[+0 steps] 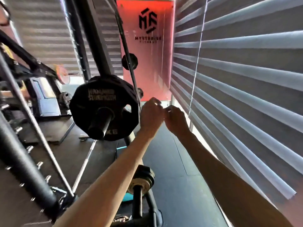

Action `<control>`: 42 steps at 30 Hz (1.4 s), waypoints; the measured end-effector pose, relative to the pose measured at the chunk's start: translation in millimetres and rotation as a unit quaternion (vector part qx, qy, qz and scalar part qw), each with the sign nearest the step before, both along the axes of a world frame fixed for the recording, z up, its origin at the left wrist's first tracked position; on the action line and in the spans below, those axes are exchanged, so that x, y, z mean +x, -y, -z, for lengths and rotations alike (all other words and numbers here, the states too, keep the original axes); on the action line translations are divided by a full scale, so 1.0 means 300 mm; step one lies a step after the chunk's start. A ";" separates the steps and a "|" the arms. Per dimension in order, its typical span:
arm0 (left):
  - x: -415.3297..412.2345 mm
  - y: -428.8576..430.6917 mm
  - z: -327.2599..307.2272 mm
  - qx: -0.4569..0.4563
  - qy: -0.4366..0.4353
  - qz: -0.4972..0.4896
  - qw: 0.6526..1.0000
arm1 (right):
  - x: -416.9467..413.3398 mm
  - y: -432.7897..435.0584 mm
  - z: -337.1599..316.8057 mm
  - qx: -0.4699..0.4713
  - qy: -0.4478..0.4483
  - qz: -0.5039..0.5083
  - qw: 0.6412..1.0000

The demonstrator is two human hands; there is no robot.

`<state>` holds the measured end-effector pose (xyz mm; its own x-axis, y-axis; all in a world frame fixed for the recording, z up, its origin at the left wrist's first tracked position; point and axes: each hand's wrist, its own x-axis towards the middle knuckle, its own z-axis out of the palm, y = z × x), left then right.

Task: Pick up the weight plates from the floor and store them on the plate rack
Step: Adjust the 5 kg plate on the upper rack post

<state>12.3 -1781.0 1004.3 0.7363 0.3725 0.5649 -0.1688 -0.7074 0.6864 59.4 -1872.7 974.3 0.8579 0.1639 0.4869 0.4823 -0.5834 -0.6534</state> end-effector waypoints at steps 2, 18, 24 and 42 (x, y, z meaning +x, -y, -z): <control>-0.054 -0.051 -0.056 0.010 0.064 -0.027 0.998 | -0.030 -0.037 -0.030 0.027 0.000 -0.038 0.999; -0.128 -0.417 -0.126 0.214 -0.010 -0.247 0.945 | -0.081 -0.287 -0.038 0.068 -0.028 -0.163 0.984; -0.098 -0.405 -0.142 0.220 -0.006 -0.286 0.933 | -0.070 -0.275 -0.025 0.058 0.000 -0.157 0.986; -0.074 -0.423 -0.146 0.268 0.028 -0.313 0.911 | -0.008 -0.261 -0.169 0.046 -0.014 -0.262 0.964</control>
